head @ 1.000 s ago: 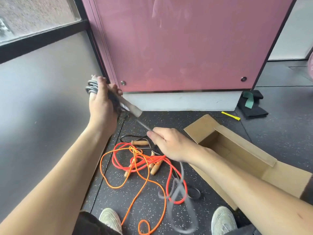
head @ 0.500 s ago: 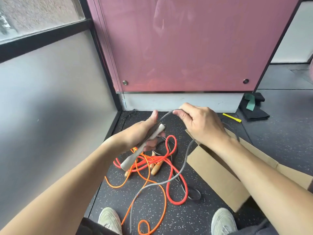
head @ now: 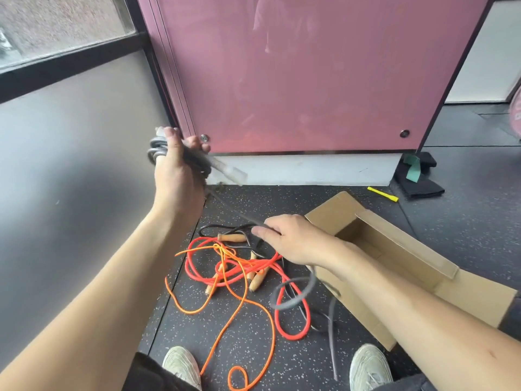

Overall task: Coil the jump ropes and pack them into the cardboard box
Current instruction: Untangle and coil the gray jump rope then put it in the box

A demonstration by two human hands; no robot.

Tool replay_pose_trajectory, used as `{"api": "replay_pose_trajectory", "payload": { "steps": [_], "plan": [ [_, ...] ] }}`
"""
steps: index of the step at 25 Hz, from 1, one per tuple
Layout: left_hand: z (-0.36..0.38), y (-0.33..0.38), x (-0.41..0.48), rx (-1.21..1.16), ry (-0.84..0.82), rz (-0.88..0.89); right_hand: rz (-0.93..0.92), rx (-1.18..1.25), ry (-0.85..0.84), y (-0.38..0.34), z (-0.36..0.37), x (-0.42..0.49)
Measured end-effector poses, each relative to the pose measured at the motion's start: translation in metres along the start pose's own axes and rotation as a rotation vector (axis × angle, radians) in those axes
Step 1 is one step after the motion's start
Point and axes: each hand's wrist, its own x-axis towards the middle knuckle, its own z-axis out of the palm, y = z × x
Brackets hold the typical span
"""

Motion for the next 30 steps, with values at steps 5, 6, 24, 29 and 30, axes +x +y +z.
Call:
{"api": "replay_pose_trajectory", "payload": {
  "steps": [5, 6, 24, 29, 30],
  "plan": [
    [-0.045, -0.007, 0.006, 1.423, -0.151, 0.089, -0.206, -0.004, 0.218, 0.000, -0.021, -0.007],
    [-0.046, -0.011, 0.000, 1.522, -0.319, -0.070, -0.240, -0.010, 0.298, 0.005, -0.026, -0.007],
    [-0.023, -0.014, 0.007, 0.604, -0.003, -0.055, -0.049, 0.189, 0.018, -0.025, 0.006, -0.011],
    [-0.041, -0.029, -0.014, 1.327, -0.655, -0.467, -0.184, 0.109, 0.449, -0.006, -0.030, -0.009],
    [-0.036, -0.030, -0.024, 1.153, -0.773, -0.651, -0.178, 0.089, 0.529, 0.000, -0.034, -0.007]
  ]
}}
